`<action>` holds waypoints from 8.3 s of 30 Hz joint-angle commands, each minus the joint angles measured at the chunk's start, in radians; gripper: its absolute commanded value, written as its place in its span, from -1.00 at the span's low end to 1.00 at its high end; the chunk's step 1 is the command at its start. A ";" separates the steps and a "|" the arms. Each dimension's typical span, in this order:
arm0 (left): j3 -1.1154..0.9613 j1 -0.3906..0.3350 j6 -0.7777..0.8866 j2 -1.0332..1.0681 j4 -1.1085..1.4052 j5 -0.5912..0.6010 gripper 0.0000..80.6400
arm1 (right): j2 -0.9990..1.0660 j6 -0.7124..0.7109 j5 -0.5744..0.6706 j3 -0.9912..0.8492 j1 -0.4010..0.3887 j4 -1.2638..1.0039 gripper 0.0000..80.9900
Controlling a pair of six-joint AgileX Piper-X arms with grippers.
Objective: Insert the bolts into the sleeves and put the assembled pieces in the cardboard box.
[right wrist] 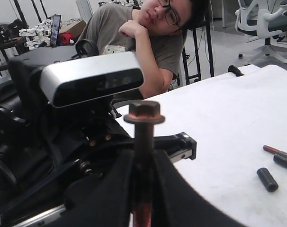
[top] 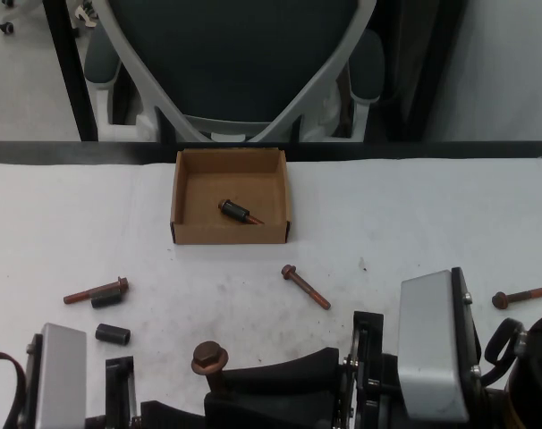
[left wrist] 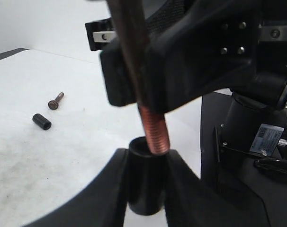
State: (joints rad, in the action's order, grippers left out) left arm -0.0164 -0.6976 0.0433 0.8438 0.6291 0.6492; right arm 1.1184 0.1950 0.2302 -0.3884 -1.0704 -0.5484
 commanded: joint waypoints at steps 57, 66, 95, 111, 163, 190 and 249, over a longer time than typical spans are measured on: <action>0.016 0.001 -0.156 0.001 0.042 -0.071 -0.98 | 0.000 -0.214 -0.035 -0.048 0.007 0.034 -0.99; 0.016 -0.001 -0.128 0.001 0.071 -0.079 -0.98 | 0.000 -0.188 -0.030 -0.049 0.005 0.034 -0.99; 0.009 -0.004 -0.092 0.006 0.109 -0.079 -0.98 | 0.000 -0.170 -0.026 -0.049 0.005 0.034 -0.99; 0.006 -0.004 -0.043 0.112 0.239 -0.019 -0.98 | 0.000 -0.170 -0.026 -0.049 0.005 0.034 -0.99; 0.016 0.001 0.085 0.113 0.372 -0.087 -0.98 | -0.157 -0.171 -0.033 -0.049 -0.030 0.348 -0.99; 0.016 0.034 0.076 0.113 0.370 -0.132 -0.98 | -0.286 0.038 0.045 -0.049 -0.046 0.560 -0.17; -1.317 0.352 -0.068 0.990 -0.851 -0.469 -0.98 | 0.396 -0.202 -0.179 -0.527 0.431 1.144 -0.76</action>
State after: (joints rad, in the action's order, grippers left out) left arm -1.3299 -0.3492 -0.0185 1.8506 -0.2337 0.1800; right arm 1.5024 0.0160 0.0458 -0.8667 -0.6504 0.5708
